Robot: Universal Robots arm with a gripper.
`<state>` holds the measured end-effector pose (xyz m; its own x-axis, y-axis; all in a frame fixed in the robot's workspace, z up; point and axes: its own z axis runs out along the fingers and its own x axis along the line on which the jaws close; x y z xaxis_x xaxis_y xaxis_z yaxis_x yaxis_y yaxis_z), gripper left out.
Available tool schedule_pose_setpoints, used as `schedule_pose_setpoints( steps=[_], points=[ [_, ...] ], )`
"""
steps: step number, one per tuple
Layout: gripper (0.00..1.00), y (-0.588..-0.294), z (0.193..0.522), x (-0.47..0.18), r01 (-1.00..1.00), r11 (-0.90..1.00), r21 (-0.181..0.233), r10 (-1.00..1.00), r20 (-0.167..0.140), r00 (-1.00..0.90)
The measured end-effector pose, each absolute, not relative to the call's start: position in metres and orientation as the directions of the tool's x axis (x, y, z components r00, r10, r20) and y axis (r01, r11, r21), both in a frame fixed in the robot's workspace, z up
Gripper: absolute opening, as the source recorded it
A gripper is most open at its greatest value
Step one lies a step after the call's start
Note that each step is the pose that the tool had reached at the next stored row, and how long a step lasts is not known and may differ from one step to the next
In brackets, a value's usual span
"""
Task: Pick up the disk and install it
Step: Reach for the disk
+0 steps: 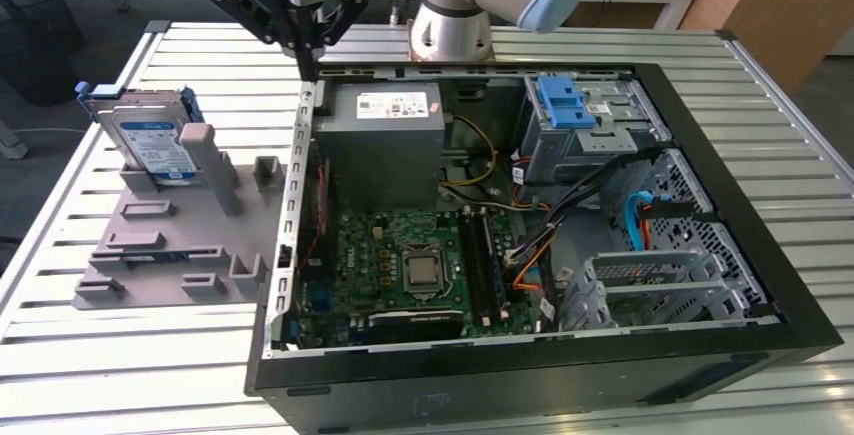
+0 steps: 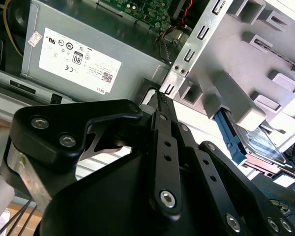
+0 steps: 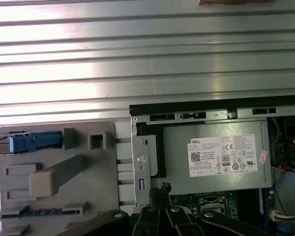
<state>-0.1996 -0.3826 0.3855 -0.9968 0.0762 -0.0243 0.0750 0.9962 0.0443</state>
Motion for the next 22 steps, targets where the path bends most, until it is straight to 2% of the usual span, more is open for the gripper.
schedule_pose_setpoints(
  steps=[14, 22],
  points=[
    [0.11, -0.382, 0.384, -0.207, 0.075, 0.996, 0.044, 0.076, -0.024, -0.997],
    [0.11, -0.37, 0.384, -0.232, 0.075, 0.996, 0.044, 0.076, -0.024, -0.997]
  ],
)
